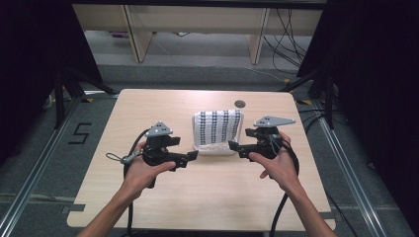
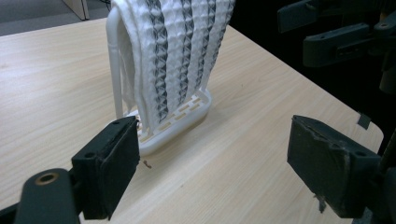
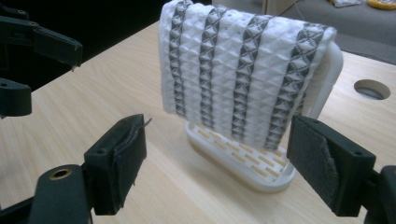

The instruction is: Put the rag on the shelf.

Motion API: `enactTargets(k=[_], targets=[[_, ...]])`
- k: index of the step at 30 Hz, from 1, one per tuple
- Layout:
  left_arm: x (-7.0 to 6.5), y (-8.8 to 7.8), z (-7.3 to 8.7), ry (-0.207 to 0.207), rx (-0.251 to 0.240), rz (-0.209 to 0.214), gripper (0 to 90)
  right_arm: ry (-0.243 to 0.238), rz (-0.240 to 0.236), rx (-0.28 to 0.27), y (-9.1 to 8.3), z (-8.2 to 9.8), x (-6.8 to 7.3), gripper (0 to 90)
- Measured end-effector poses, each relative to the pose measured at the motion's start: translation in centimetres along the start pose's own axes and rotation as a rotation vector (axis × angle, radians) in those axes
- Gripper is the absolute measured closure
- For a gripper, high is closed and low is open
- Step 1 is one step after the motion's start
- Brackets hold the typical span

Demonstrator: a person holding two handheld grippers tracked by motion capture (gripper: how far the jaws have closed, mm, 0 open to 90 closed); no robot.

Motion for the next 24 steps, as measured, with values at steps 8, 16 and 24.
enactTargets(k=[8, 16, 24], targets=[[-0.2, -0.4, 1.3, 0.002, -0.009, -0.004, 16.2, 0.028, -0.025, 0.005, 0.3, 1.1, 0.8, 21.0], [-0.4, -0.3, 3.1, 0.014, -0.002, -0.001, 16.4, -0.003, -0.028, 0.009, 0.3, 2.1, 0.9, 20.8], [-0.4, -0.4, 4.6, 0.013, 0.01, 0.005, 16.5, 0.016, -0.048, 0.014, 0.3, 3.2, 1.8, 20.7]])
Point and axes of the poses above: each handheld gripper's, and its own axes: y roughly forward along the jaws, z roughly out of its underside, x roughly to its left, the point moved 10 cm from there along y, roughly forward along the jaws, and after that the axes turned 14 degrees about -z, right-handed, at the moved point
